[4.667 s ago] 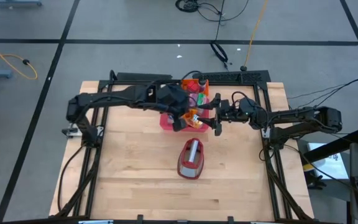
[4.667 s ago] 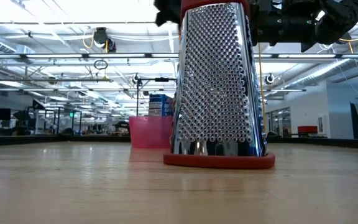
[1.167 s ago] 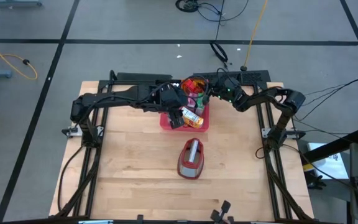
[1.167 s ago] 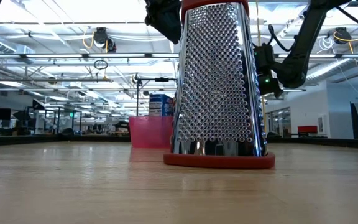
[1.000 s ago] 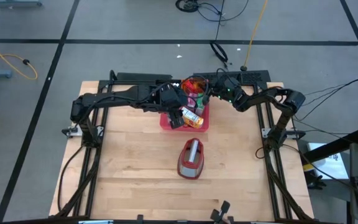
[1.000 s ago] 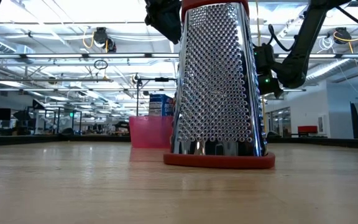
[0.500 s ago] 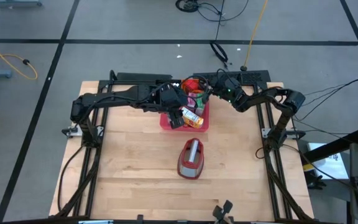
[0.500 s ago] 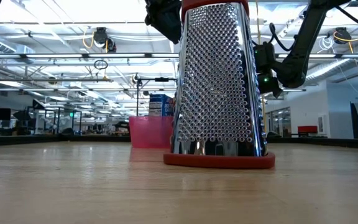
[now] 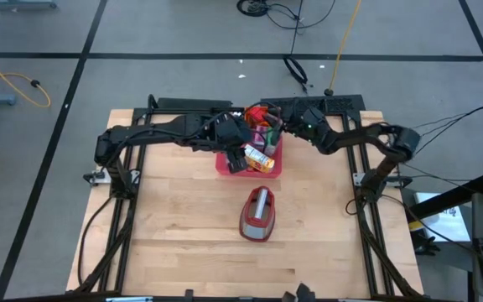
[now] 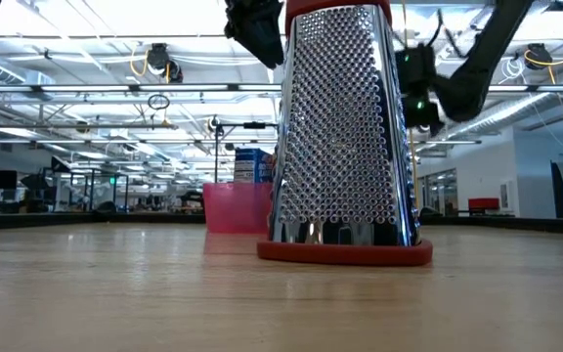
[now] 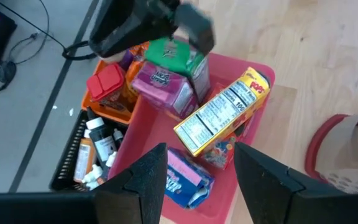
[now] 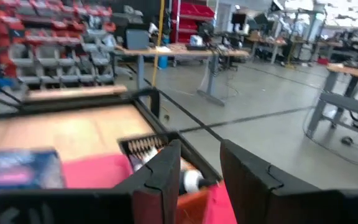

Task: Pick & Place Kitchen Items
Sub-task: Return to Home Position

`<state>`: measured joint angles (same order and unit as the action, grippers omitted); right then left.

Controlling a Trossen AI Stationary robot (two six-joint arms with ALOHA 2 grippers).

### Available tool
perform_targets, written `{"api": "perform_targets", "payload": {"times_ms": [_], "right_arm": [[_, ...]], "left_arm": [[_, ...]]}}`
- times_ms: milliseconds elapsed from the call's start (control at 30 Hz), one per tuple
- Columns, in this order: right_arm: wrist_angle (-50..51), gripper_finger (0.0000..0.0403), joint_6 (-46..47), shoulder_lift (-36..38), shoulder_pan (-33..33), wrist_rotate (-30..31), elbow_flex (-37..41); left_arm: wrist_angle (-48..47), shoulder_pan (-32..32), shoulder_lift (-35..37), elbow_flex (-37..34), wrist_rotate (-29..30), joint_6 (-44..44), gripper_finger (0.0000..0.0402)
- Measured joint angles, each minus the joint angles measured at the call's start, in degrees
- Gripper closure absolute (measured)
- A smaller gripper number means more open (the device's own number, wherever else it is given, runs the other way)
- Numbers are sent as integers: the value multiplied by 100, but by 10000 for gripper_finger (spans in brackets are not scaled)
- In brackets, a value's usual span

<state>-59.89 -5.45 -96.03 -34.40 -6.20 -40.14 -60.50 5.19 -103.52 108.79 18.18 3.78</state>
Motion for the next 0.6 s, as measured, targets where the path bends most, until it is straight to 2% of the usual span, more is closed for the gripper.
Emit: {"api": "perform_targets", "payload": {"times_ms": [167,400,500,600], "right_arm": [[1141,298,20,1075,220,-2,0],[3578,298,-23,2986,909,-4,22],[4342,299,-31,3758,1359,-4,180],[4844,303,84,4504,1798,-12,463]], "left_arm": [[-138,-75,213,10,120,-3,215],[-267,-255,425,-110,382,2,215],[-171,-331,843,-750,550,282,215],[217,-389,1473,-1774,589,509,215]]}}
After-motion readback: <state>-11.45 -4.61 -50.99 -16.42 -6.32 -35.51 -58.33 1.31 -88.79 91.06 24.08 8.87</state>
